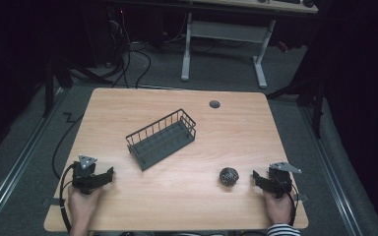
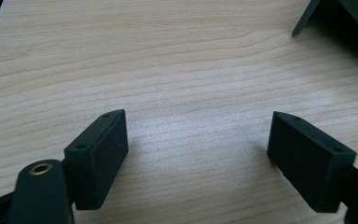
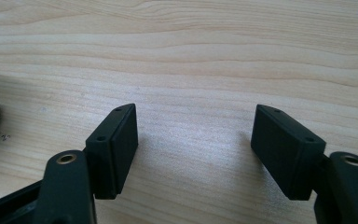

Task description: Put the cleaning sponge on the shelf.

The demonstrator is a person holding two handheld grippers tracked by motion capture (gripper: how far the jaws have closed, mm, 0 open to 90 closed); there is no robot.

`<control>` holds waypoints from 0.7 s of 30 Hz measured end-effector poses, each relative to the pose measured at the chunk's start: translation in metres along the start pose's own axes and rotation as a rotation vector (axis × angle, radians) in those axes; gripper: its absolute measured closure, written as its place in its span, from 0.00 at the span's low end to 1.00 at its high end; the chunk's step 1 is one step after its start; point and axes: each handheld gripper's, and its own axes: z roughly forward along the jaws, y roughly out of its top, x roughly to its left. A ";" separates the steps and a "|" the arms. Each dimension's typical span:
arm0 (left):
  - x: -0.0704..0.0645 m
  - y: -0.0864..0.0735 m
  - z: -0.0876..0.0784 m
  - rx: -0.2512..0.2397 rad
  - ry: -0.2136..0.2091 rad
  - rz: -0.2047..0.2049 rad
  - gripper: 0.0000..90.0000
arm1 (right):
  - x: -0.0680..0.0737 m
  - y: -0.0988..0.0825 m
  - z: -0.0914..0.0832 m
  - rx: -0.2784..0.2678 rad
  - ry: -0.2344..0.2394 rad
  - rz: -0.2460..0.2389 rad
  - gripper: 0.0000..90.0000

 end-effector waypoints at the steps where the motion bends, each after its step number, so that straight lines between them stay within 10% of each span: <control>1: 0.000 0.000 0.000 0.000 0.003 -0.002 0.23 | 0.000 0.000 0.000 0.001 0.000 0.002 0.36; 21: -0.003 0.000 0.000 -0.003 0.005 0.005 0.26 | 0.001 0.000 0.000 -0.001 0.008 -0.007 0.36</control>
